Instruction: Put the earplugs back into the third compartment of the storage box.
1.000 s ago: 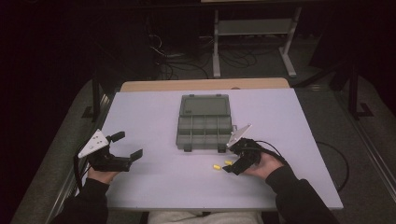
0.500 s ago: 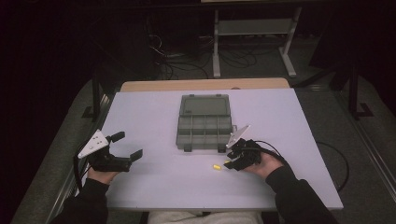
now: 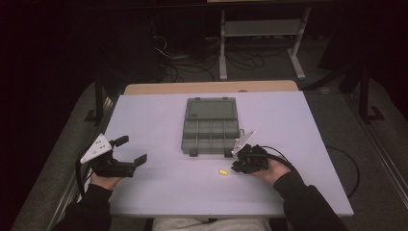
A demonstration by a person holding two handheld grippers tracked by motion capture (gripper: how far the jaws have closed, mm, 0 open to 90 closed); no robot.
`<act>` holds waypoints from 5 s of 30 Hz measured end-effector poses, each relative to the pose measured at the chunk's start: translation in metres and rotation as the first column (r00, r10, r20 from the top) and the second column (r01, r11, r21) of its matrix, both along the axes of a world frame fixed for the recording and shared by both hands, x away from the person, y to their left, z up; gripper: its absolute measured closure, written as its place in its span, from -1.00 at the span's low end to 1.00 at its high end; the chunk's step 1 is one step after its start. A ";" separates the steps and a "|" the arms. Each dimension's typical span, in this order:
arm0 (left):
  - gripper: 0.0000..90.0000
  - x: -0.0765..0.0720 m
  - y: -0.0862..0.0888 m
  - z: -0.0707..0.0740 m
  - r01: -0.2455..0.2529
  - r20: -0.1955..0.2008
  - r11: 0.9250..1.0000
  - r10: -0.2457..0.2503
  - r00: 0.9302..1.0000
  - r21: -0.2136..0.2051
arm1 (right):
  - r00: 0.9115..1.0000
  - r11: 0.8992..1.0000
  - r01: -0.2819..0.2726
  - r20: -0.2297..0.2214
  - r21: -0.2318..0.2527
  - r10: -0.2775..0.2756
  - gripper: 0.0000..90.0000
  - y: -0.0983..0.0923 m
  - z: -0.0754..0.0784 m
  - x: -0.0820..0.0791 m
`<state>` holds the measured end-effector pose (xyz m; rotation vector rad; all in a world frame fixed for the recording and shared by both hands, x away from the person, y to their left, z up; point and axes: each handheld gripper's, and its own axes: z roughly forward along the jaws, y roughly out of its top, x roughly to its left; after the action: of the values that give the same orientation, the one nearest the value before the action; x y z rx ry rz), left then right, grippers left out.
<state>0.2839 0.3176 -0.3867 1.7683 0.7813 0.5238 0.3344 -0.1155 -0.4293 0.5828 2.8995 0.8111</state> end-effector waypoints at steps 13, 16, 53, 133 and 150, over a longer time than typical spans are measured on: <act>-1.00 0.000 0.000 0.000 0.002 -0.004 1.000 -0.002 1.000 0.003 | 1.000 0.998 0.012 0.004 0.067 -0.013 0.75 -0.005 0.019 0.004; -1.00 0.000 0.000 0.000 0.002 -0.003 1.000 -0.002 1.000 0.004 | 1.000 0.997 0.018 0.010 0.075 -0.019 0.75 -0.006 0.026 0.006; -1.00 0.000 0.000 0.000 0.004 -0.005 1.000 -0.004 1.000 -0.001 | 0.998 0.999 -0.005 0.065 0.040 0.002 0.75 0.022 0.087 0.052; -1.00 0.000 0.000 0.000 0.012 -0.007 1.000 -0.012 1.000 -0.003 | 0.986 0.989 0.146 -0.085 -0.006 -0.145 -0.66 0.054 0.069 0.124; -1.00 0.000 0.000 -0.001 0.011 -0.009 1.000 -0.011 1.000 0.000 | 0.993 0.991 0.119 -0.036 0.068 -0.116 -1.00 0.044 0.083 0.085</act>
<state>0.2842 0.3174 -0.3873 1.7749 0.7774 0.5093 0.4196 -0.0714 -0.3460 0.7721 2.8420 0.8987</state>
